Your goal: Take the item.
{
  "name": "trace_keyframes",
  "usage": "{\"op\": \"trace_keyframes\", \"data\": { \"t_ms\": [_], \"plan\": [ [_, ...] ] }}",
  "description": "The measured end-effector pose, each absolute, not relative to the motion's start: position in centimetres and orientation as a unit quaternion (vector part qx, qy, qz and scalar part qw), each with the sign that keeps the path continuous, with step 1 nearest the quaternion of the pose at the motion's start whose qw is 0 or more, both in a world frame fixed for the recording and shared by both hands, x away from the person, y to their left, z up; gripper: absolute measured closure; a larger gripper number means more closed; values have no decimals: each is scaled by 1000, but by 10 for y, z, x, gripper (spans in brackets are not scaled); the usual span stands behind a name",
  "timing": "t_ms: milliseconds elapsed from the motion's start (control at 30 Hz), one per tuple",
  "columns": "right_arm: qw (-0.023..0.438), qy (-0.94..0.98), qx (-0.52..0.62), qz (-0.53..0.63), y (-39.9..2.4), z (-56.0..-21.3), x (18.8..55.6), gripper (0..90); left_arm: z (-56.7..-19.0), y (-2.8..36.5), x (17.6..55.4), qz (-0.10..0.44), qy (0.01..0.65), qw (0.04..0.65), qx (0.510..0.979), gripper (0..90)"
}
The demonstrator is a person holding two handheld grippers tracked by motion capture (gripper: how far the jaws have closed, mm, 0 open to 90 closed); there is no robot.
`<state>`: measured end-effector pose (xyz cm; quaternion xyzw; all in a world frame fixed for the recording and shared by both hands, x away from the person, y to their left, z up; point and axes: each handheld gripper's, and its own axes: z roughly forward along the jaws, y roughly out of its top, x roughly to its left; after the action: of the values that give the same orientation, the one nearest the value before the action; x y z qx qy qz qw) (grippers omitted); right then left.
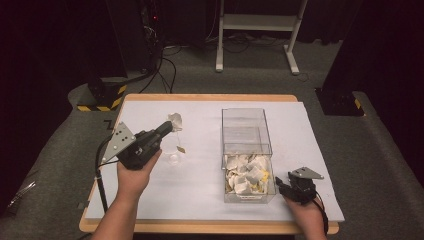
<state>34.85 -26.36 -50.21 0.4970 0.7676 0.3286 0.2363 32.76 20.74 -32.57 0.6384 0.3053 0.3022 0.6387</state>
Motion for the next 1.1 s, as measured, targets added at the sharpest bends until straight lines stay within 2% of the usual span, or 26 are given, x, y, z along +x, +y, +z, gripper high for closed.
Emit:
{"op": "trace_keyframes", "data": {
  "t_ms": [467,1100],
  "plan": [
    [237,767,497,328,-264,-502,348,452,-327,227,332,313,322,633,630,900],
    [237,767,497,328,-263,-502,348,452,-339,234,339,310,337,623,635,900]
  ]
}}
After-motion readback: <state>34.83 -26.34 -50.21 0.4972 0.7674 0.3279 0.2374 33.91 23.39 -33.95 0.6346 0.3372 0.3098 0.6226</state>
